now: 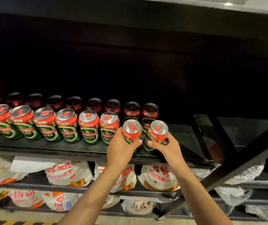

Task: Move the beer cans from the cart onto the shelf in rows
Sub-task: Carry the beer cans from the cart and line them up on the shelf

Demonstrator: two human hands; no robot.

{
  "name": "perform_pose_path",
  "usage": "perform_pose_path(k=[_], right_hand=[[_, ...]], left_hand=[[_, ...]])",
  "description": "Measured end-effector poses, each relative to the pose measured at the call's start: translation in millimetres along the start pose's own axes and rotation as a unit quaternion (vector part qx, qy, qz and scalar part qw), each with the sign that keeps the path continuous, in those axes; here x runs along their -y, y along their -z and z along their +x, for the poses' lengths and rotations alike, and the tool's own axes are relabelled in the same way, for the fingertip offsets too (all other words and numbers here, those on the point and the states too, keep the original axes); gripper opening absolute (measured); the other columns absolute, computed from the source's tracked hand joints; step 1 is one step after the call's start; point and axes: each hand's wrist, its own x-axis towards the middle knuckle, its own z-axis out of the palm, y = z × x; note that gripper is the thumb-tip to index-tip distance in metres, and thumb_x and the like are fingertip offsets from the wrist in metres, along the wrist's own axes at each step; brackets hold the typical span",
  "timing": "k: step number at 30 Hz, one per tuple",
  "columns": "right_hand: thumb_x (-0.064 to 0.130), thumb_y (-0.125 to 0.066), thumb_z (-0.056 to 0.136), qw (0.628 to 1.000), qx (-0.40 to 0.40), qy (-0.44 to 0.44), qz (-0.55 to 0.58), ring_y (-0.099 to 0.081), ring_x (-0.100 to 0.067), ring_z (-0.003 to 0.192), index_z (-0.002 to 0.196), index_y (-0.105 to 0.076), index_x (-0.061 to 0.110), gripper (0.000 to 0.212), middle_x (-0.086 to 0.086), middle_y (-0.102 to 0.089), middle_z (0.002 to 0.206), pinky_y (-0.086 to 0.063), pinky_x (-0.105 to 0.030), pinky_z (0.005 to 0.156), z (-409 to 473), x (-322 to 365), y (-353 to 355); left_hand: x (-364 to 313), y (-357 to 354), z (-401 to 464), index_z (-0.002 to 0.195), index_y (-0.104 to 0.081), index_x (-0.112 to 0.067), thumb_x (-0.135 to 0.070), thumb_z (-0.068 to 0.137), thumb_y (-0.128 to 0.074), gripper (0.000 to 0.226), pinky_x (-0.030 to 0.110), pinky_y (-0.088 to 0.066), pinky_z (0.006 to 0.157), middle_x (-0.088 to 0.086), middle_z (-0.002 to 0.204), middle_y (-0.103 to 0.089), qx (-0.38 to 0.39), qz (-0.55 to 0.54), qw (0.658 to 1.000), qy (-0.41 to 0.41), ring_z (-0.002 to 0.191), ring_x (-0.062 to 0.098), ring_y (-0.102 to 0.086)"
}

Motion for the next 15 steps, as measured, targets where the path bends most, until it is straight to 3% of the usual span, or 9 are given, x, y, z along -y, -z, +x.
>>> perform_pose_path(k=[8,11,13,15], right_hand=[[0.022,-0.077,0.076,1.0,0.004,0.025,0.009,-0.063,0.0,0.101,0.123,-0.055,0.023,0.052,0.009,-0.067,0.112,-0.049,-0.015,0.082,10,-9,-2],[0.026,-0.076,0.077,0.999,-0.004,0.031,0.017,-0.059,0.002,0.107,0.128,-0.05,0.026,0.058,0.012,-0.063,0.118,-0.048,-0.015,0.088,6,-18,-7],[0.031,-0.075,0.077,0.999,-0.016,0.04,0.003,-0.055,0.008,0.109,0.129,-0.047,0.028,0.059,0.016,-0.059,0.121,-0.045,-0.01,0.087,2,-24,-9],[0.029,-0.076,0.077,0.999,-0.02,0.048,-0.015,-0.051,0.017,0.106,0.13,-0.045,0.03,0.061,0.02,-0.056,0.12,-0.041,0.0,0.08,1,-27,-11]], left_hand=[[1,-5,2,0.126,-0.047,-0.024,-0.033,0.073,-0.077,0.062,0.029,-0.046,0.088,-0.01,0.111,-0.06,-0.011,-0.02,1.0,-0.02,0.106,0.012,-0.057],[6,-8,0,0.121,-0.048,-0.026,-0.028,0.076,-0.076,0.054,0.022,-0.042,0.084,-0.015,0.106,-0.056,-0.015,-0.044,0.998,-0.042,0.104,0.008,-0.056],[14,-13,-3,0.122,-0.048,-0.023,-0.025,0.076,-0.076,0.054,0.021,-0.043,0.088,-0.013,0.113,-0.058,-0.023,-0.058,0.997,-0.048,0.108,0.007,-0.056],[25,-17,-7,0.136,-0.041,-0.022,-0.024,0.077,-0.075,0.068,0.024,-0.043,0.096,-0.009,0.127,-0.055,-0.028,-0.059,0.996,-0.055,0.117,0.006,-0.052]])
